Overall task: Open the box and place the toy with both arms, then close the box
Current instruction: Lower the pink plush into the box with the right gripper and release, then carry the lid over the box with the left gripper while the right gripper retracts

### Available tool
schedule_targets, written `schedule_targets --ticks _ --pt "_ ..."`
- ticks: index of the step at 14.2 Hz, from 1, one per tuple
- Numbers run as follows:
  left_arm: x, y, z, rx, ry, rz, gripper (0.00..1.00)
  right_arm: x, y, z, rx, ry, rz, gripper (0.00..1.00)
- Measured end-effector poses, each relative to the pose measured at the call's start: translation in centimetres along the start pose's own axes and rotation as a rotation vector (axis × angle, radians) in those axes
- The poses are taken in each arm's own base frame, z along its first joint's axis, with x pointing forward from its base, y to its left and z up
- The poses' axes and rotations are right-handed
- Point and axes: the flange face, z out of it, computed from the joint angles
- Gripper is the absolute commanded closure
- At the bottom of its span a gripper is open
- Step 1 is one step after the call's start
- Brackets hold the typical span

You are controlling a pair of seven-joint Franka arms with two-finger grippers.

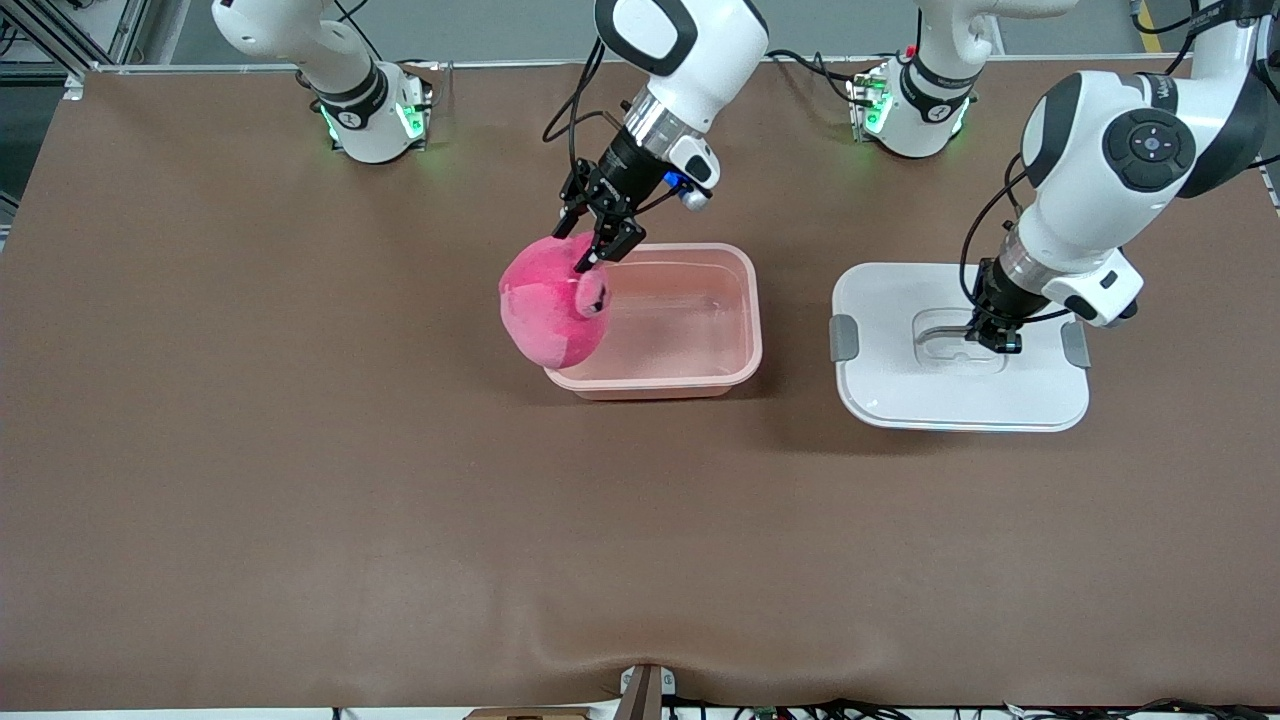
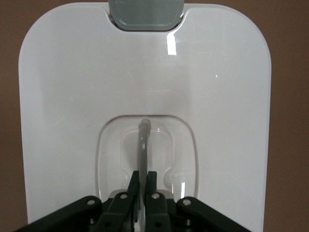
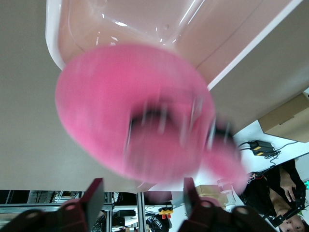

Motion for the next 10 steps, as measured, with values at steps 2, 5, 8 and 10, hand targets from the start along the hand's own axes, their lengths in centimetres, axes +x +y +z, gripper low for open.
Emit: schedule_targets --ticks 2,5,8,10 --pt "0.0 0.0 0.0 0.000 0.000 0.001 1.00 -0.6 0.1 -0.5 0.008 -0.005 0.012 0.00" --pt "-0.1 0.0 0.0 0.000 0.000 0.002 1.00 -1.4 0.4 -0.5 0.019 -0.014 0.028 0.00" --pt "-0.1 0.0 0.0 0.000 0.000 0.002 1.00 -3.2 1.5 1.6 0.063 -0.021 0.065 0.00" --pt "-0.1 0.0 0.0 0.000 0.000 0.003 1.00 -5.7 2.7 4.7 0.153 -0.008 0.146 0.00"
